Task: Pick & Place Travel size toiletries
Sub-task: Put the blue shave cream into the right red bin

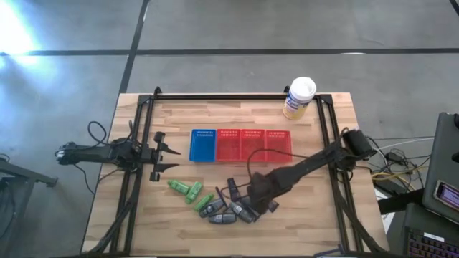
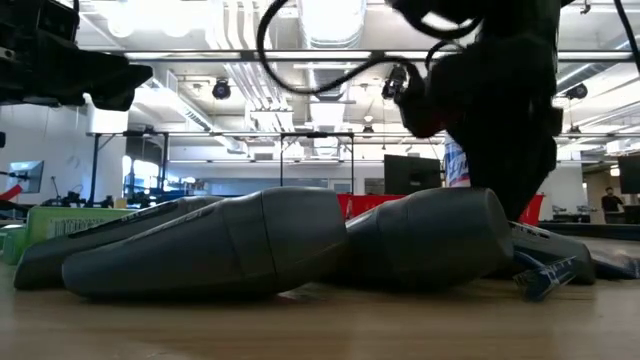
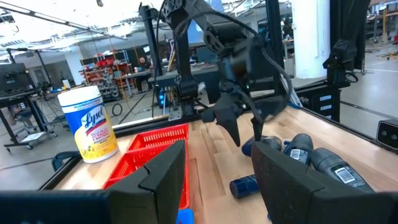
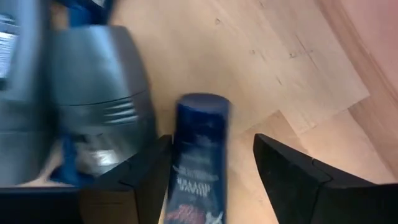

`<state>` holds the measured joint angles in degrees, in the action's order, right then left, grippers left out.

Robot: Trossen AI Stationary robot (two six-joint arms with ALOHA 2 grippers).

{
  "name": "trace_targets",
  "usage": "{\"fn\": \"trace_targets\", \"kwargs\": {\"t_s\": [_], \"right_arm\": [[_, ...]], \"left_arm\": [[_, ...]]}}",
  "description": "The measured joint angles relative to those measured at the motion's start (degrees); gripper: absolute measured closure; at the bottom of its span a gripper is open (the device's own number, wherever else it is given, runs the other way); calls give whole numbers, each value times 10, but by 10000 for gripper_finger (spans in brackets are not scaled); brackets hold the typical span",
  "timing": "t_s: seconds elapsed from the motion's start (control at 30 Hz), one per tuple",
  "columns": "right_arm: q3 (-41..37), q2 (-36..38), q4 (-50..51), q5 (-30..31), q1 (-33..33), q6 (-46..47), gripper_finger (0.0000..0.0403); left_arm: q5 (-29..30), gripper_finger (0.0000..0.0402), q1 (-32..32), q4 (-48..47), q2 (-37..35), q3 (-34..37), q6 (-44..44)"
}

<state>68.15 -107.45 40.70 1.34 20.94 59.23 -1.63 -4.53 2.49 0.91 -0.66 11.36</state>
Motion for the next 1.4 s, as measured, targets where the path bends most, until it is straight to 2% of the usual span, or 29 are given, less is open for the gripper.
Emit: {"fn": "trace_targets", "kwargs": {"t_s": [0.3, 0.4, 0.5, 0.6, 0.77, 0.9, 1.07, 1.13, 1.27, 1.4], "right_arm": [[17, -34, 11, 3, 1, -1, 181], [4, -22, 7, 4, 0, 23, 208], [-19, -2, 13, 3, 0, 50, 251], [-41, 27, 11, 10, 1, 81, 288], [-69, 109, 18, 42, -2, 155, 288], [-72, 203, 65, 111, -19, 227, 288], [-55, 301, 137, 243, -85, 255, 288], [-56, 325, 145, 264, -135, 236, 288], [-73, 335, 140, 236, -251, 151, 287], [-96, 314, 84, 138, -333, 56, 274]], "left_arm": [[0, 211, 0, 0, 0, 0, 0], [0, 211, 0, 0, 0, 0, 0], [0, 211, 0, 0, 0, 0, 0], [0, 211, 0, 0, 0, 0, 0], [0, 211, 0, 0, 0, 0, 0], [0, 211, 0, 0, 0, 0, 0], [0, 211, 0, 0, 0, 0, 0], [0, 211, 0, 0, 0, 0, 0], [1, 211, 0, 0, 0, 0, 5], [15, 211, 0, 0, 0, 0, 6]]}}
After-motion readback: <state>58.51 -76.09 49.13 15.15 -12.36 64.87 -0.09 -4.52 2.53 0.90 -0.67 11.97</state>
